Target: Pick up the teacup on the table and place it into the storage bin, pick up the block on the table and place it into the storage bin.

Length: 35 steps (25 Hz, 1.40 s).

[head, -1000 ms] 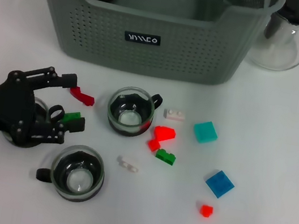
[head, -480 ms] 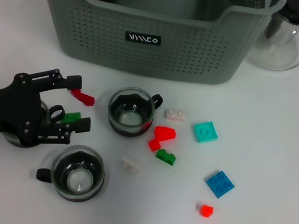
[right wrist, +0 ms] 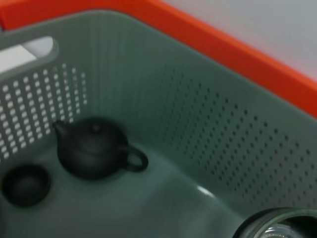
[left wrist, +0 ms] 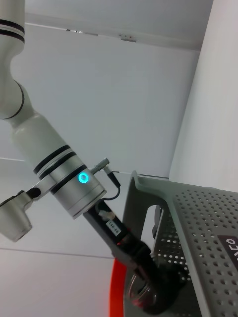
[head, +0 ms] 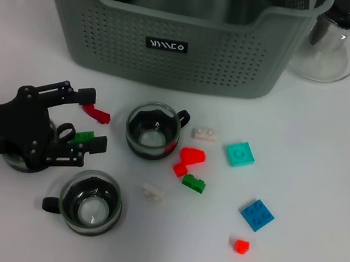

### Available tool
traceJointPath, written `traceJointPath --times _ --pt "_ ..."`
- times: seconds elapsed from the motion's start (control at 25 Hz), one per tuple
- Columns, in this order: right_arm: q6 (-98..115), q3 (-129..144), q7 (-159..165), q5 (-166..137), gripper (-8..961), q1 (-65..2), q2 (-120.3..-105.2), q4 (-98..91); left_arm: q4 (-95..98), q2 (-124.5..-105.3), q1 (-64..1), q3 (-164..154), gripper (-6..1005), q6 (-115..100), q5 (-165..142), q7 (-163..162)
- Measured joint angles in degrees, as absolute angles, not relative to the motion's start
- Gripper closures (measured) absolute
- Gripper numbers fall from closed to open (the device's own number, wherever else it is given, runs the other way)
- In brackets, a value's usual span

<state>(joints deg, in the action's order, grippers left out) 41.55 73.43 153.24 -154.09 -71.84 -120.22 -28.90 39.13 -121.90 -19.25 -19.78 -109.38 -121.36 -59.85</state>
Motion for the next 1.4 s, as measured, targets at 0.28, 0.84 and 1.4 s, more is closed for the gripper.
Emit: traceJointPath --times 0.28,0.84,1.4 --pt "44.2 76.0 153.2 -154.2 894 -71.3 -120.17 -28.9 38.9 -121.90 -19.4 -19.9 156 -109.1 -121.4 -59.8" --pt "44.6 74.9 153.1 -152.7 699 -66.3 -120.19 -36.3 38.9 -121.90 -19.5 -19.8 156 -109.0 -121.1 -59.8" --pt "59.5 67.4 134.7 -122.3 368 -44.9 -119.76 -74.0 38.9 -121.82 -19.4 -18.4 156 -109.8 -121.1 -60.1"
